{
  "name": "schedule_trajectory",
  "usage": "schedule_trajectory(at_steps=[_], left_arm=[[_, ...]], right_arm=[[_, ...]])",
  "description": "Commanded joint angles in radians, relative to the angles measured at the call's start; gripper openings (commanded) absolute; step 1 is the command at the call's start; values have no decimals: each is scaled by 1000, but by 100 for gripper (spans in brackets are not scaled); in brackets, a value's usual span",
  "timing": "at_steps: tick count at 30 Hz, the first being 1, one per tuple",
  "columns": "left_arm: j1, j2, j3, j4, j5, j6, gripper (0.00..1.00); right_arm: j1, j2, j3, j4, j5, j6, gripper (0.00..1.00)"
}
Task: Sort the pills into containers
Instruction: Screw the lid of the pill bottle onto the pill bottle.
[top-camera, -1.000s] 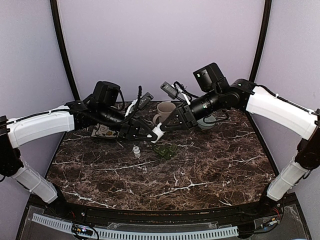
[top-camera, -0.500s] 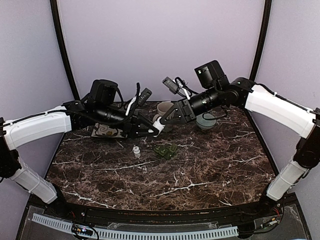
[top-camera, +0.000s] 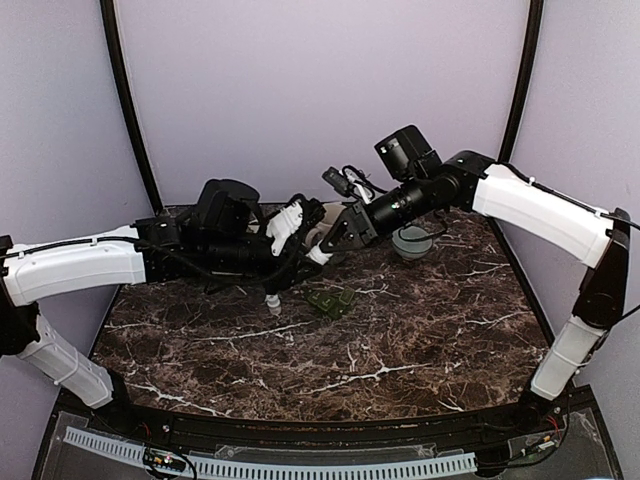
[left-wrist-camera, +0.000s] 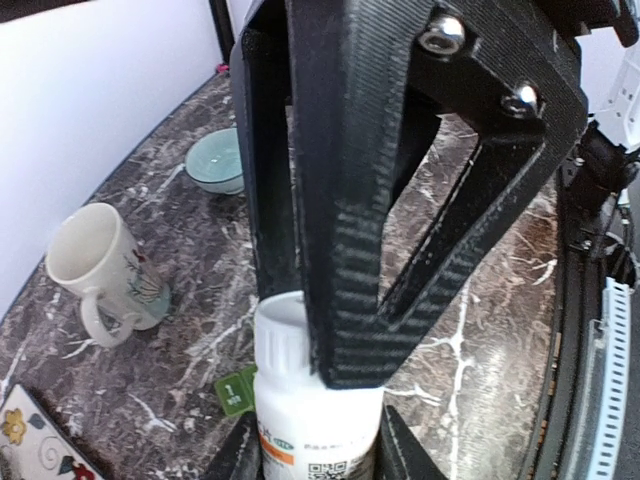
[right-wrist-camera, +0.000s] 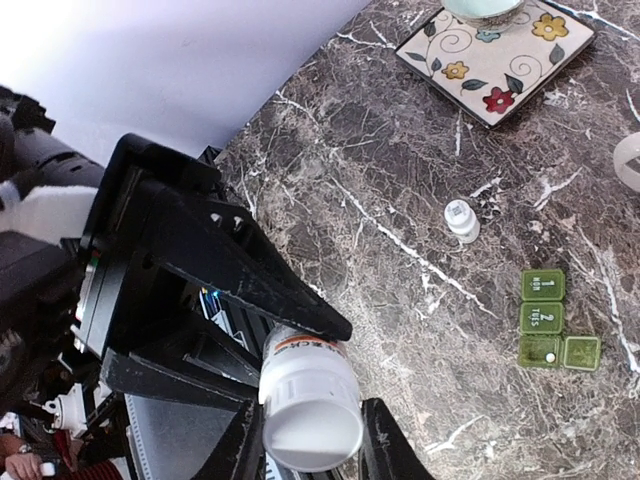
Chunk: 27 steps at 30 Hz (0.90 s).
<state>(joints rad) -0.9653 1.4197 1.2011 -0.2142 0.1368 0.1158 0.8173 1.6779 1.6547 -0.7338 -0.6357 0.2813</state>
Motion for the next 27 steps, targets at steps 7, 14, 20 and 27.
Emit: schedule_trajectory(at_steps=[7, 14, 20, 27], left_arm=[[-173, 12, -49, 577, -505, 260, 9], [-260, 116, -38, 805, -741, 437, 9], [-275, 140, -40, 904, -811, 502, 10], [-276, 98, -68, 865, -759, 451, 8]], right_arm=[[43, 87, 84, 34, 1, 133, 0], [40, 133, 105, 40, 51, 223, 0], [34, 130, 99, 53, 74, 252, 0], [25, 85, 65, 102, 66, 263, 24]])
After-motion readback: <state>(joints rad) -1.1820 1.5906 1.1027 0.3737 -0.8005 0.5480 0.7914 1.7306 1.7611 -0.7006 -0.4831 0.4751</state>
